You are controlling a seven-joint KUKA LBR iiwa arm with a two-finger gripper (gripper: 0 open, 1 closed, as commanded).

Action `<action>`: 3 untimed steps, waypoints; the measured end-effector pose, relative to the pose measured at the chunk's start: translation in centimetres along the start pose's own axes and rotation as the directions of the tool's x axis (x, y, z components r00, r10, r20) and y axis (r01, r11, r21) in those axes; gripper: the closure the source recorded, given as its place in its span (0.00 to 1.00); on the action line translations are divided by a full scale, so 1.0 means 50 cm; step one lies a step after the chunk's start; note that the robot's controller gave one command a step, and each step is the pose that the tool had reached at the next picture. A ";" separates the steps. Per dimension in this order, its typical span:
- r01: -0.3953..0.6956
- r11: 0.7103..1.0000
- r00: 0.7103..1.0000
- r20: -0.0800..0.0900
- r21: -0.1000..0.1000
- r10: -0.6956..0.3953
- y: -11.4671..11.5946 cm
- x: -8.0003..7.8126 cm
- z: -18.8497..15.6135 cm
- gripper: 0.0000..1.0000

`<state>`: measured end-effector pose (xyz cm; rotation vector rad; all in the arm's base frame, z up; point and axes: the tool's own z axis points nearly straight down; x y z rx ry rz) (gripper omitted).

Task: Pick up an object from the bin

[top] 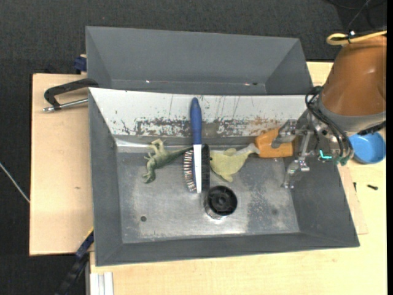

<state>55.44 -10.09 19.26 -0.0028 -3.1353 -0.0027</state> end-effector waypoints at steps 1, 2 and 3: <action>0.113 0.994 0.994 0.013 0.003 -0.113 0.136 -0.086 0.244 0.00; 0.110 0.994 0.994 0.026 0.003 -0.110 0.134 -0.091 0.234 1.00; 0.400 0.916 0.916 0.019 0.011 -0.400 0.095 -0.060 -0.200 1.00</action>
Offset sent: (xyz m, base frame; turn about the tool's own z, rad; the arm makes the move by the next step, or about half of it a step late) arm 0.0394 0.0661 -0.1226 -0.1106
